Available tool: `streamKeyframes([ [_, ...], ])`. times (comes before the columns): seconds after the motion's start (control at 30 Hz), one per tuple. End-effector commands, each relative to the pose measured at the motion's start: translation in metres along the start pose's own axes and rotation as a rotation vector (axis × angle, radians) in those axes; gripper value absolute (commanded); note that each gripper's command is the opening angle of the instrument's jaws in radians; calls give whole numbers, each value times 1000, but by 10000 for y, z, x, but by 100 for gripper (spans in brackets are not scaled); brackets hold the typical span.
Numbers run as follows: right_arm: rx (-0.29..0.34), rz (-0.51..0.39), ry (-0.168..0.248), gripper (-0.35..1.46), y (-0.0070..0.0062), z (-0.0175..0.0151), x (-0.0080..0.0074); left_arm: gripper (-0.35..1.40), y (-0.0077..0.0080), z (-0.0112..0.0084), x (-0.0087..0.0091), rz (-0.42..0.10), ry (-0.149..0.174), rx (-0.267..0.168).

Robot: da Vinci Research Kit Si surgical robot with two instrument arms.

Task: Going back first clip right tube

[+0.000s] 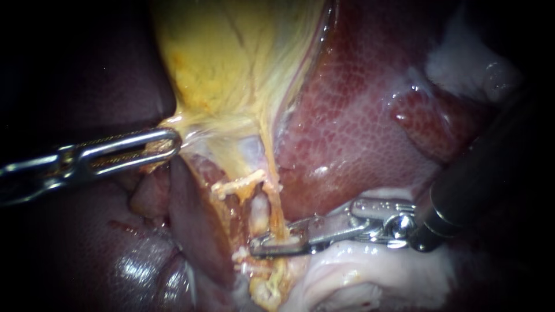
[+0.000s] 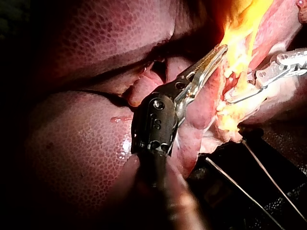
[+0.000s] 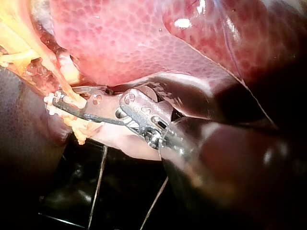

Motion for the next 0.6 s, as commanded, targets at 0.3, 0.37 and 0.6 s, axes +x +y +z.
streamKeyframes([
  [0.3, -35, -65, 40, 57, 0, 3, 22, -35, 2, -1, 0, 1, 0, 2],
  [0.37, -72, -88, 66, 60, 2, 0, 31, -35, 2, -1, 0, 1, 0, 2],
  [0.6, -119, -129, 90, 60, 7, -37, 50, -35, 2, -1, 1, 1, 0, 1],
])
